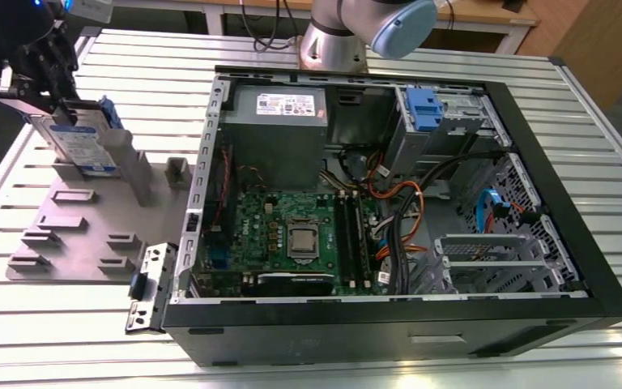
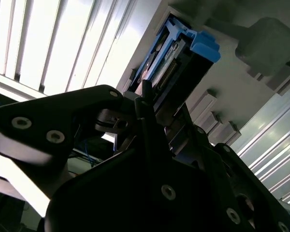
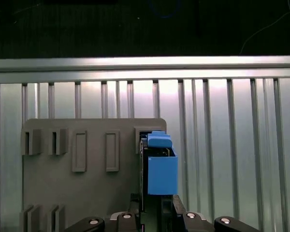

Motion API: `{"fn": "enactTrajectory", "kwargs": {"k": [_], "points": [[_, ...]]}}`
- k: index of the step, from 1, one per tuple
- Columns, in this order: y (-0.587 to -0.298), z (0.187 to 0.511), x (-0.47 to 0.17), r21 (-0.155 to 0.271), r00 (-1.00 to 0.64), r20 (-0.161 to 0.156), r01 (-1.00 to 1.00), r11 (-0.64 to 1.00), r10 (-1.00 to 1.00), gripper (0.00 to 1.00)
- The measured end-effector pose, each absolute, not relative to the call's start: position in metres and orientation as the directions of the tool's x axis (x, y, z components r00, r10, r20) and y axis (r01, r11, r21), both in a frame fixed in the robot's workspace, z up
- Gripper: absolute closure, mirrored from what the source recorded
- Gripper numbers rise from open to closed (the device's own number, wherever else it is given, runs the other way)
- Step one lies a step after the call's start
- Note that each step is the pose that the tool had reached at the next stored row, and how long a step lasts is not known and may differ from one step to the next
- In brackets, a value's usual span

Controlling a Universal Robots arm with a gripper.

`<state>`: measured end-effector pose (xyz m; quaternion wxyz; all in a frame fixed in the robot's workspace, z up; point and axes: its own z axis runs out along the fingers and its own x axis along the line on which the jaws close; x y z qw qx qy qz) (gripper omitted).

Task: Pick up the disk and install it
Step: 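Pick up the disk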

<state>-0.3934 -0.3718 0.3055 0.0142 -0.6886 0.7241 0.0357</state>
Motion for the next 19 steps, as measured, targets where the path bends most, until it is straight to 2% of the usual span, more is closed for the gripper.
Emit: {"fn": "enactTrajectory", "kwargs": {"k": [19], "points": [[-0.3769, 0.3034, -0.3951, 0.032, 0.000, -0.058, -0.999, -0.001, -0.998, 0.65]]}}
